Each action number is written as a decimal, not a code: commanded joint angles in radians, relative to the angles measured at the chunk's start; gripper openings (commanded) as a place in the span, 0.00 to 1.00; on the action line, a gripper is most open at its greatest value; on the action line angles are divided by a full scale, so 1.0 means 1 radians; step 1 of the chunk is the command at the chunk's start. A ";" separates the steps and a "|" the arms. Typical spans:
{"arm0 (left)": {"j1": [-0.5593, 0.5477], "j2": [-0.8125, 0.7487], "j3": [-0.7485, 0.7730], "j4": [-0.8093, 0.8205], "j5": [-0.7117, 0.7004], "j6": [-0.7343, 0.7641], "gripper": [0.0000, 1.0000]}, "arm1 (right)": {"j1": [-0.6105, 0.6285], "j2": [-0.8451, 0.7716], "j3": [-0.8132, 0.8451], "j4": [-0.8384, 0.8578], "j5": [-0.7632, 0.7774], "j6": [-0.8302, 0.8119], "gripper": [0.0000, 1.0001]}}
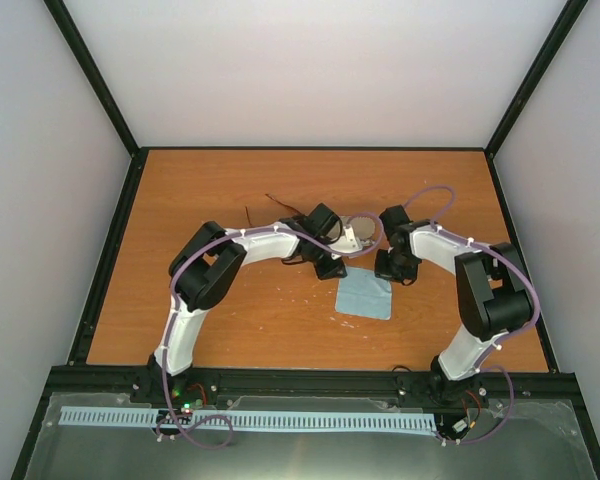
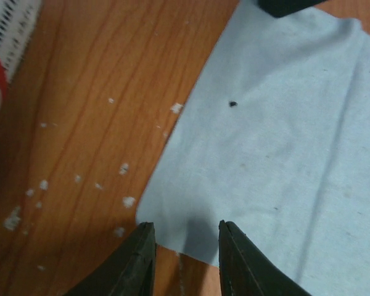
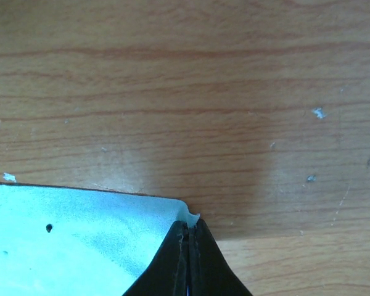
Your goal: Organize the sunglasses
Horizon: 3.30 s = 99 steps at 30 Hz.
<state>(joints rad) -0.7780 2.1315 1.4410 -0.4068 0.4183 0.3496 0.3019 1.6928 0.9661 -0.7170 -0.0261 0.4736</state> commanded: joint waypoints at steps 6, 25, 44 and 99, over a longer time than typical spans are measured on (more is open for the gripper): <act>-0.015 0.053 0.076 0.033 -0.047 -0.010 0.30 | -0.004 -0.045 -0.048 0.026 -0.009 0.022 0.03; -0.049 0.009 -0.053 0.043 -0.074 0.005 0.01 | -0.011 -0.047 -0.035 0.043 -0.006 0.037 0.03; -0.049 -0.047 -0.039 0.066 -0.156 0.015 0.01 | -0.012 -0.119 -0.070 0.098 -0.010 0.027 0.03; -0.093 -0.182 -0.163 0.087 -0.074 -0.054 0.01 | -0.012 -0.352 -0.332 0.225 -0.134 0.049 0.03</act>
<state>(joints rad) -0.8505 1.9911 1.2934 -0.3351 0.3271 0.3115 0.2947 1.3678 0.6579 -0.5121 -0.1471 0.5060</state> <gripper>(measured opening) 0.021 0.030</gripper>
